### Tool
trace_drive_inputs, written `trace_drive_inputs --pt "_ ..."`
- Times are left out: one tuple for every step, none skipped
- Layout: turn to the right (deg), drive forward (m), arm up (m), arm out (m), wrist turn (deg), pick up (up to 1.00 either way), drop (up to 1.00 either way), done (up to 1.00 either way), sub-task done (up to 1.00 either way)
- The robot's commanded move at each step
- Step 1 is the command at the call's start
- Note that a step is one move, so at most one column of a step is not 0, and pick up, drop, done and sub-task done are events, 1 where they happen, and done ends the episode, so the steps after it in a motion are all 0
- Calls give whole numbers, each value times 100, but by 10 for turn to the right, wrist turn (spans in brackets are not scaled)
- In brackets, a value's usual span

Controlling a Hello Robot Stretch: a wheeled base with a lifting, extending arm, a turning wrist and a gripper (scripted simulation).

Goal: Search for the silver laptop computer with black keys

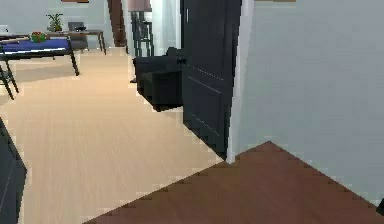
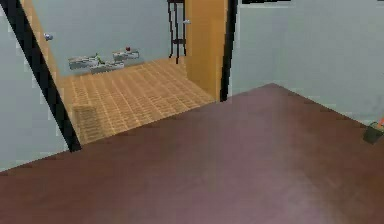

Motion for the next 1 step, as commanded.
trace_drive_inputs --pt "-240 0 0 0 0 0 0 0 0"
